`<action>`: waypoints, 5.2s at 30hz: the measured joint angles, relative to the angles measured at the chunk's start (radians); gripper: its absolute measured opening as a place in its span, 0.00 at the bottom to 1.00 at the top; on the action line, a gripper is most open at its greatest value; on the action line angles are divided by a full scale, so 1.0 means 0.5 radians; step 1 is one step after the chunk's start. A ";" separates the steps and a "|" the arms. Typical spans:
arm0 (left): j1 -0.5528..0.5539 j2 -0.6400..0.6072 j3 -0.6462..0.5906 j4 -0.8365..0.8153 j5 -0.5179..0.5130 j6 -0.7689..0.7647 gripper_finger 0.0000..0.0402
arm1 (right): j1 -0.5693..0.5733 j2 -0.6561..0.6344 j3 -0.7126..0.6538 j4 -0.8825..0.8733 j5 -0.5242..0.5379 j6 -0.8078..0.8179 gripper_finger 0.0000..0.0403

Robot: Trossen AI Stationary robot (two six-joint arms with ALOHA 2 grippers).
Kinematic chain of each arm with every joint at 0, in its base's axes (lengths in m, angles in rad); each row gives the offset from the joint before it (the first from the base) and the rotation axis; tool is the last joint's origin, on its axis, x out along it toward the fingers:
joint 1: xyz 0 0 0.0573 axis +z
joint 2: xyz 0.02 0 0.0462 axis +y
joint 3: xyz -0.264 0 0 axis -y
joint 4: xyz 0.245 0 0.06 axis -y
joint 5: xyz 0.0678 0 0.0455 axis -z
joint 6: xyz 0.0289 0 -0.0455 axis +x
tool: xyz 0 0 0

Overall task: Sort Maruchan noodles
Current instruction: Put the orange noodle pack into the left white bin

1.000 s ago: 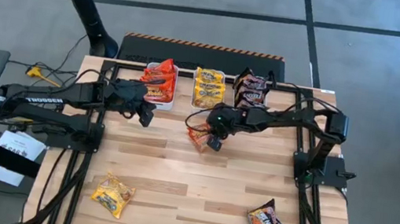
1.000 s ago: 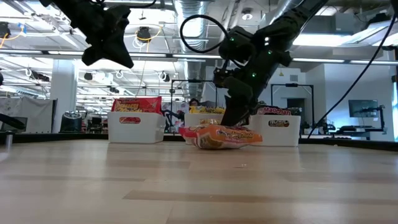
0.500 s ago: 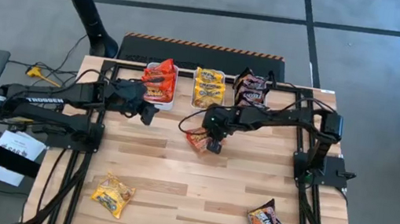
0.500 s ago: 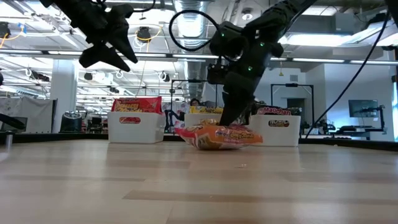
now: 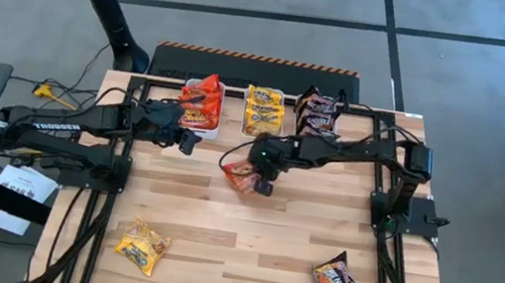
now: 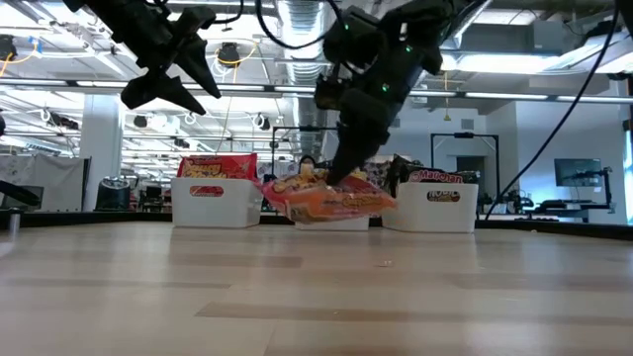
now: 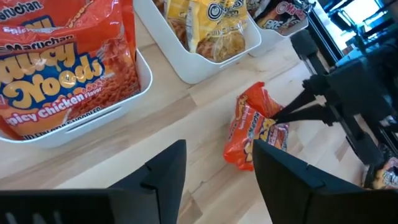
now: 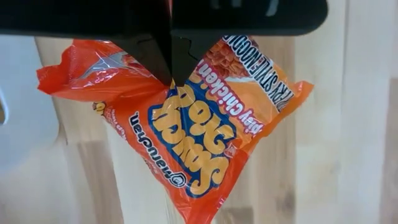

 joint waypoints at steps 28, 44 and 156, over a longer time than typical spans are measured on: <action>0.000 0.000 0.000 0.137 0.812 -0.111 0.43 | 0.305 -0.011 0.577 -0.021 0.458 0.077 0.01; 0.000 -0.001 0.000 0.198 0.882 -0.110 0.43 | 0.344 -0.011 0.577 0.032 0.485 0.193 0.01; 0.752 0.431 0.005 0.030 -0.151 1.725 0.02 | -0.406 -0.304 0.731 -0.410 0.492 -0.060 0.46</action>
